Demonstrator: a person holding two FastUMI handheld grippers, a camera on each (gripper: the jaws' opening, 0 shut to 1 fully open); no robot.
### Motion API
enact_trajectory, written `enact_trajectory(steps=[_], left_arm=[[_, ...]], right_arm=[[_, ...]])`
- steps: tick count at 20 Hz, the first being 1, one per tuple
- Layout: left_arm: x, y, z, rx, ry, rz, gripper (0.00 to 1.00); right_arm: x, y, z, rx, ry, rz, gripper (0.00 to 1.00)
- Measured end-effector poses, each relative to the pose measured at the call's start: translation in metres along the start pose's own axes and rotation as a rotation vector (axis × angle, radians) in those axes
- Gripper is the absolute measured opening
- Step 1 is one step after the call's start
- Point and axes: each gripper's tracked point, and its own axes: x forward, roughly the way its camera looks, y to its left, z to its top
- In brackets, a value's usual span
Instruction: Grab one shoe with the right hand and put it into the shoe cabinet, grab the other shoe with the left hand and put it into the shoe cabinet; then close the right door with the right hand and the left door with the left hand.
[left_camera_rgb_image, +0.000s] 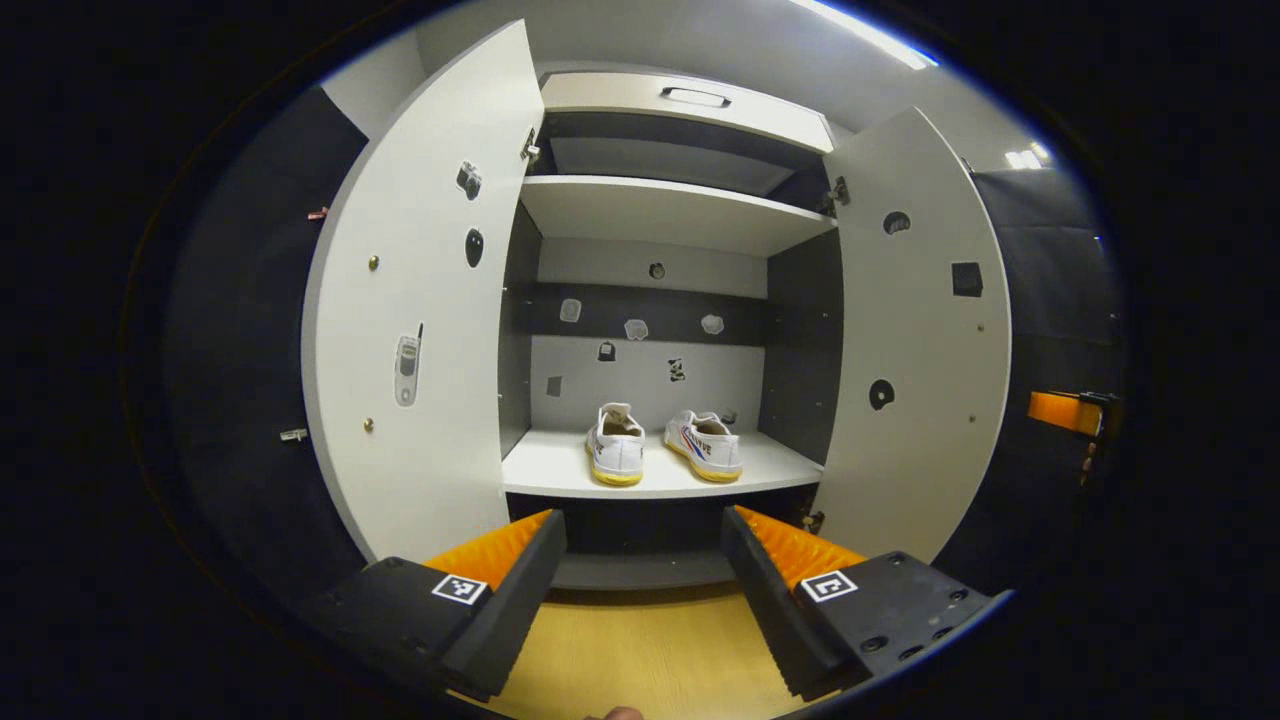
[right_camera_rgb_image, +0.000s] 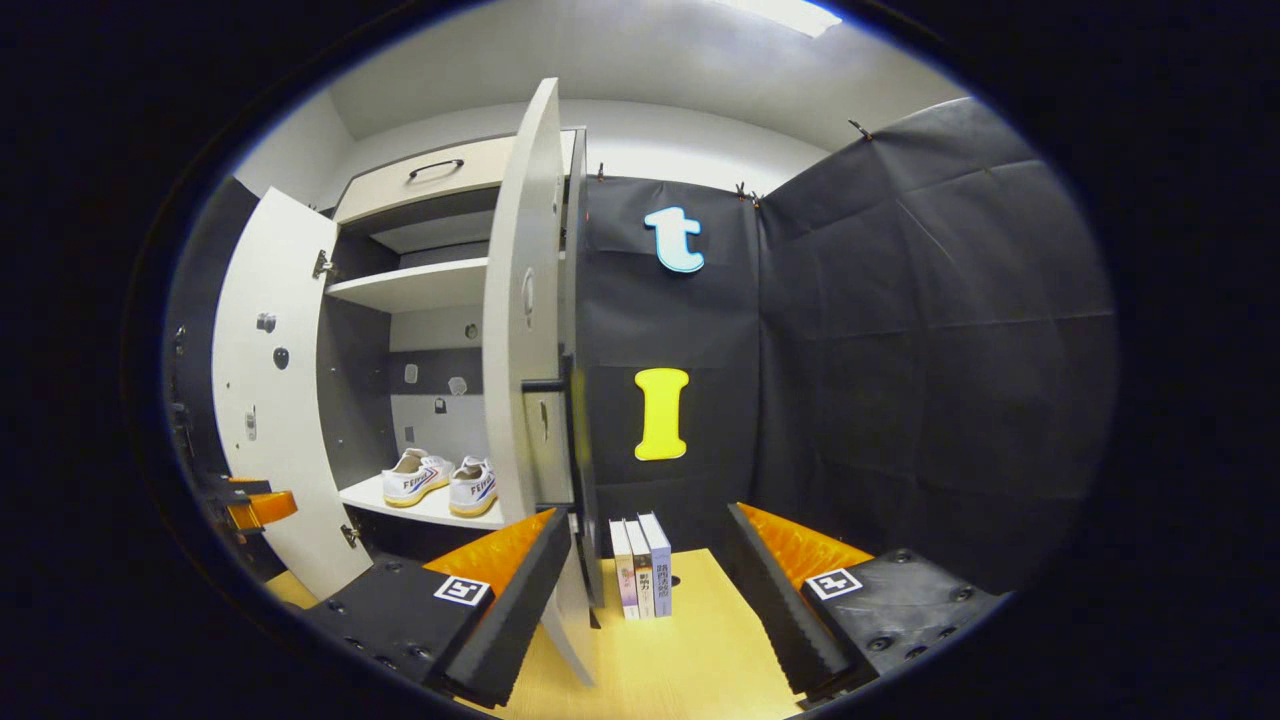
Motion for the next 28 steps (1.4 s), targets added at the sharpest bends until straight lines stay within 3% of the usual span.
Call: enact_trajectory(steps=[4,10,15,19,28], left_arm=[[-0.004,-0.006,-0.003,0.033,0.005,0.002,0.97],[-0.01,-0.017,-0.019,0.024,0.03,0.051,0.97],[-0.014,-0.021,-0.03,0.004,0.065,0.128,0.98],[-0.022,-0.023,-0.031,-0.002,0.065,0.162,0.97],[-0.05,0.017,-0.03,0.005,0.069,0.192,0.97]], right_arm=[[0.038,-0.017,0.002,-0.04,0.028,0.011,0.98],[0.087,-0.007,-0.006,-0.022,0.081,0.105,0.98],[0.103,0.004,0.019,0.048,0.048,0.18,0.96],[0.1,0.011,0.016,0.07,0.076,0.181,0.97],[0.088,0.106,0.005,0.029,0.094,0.261,0.98]])
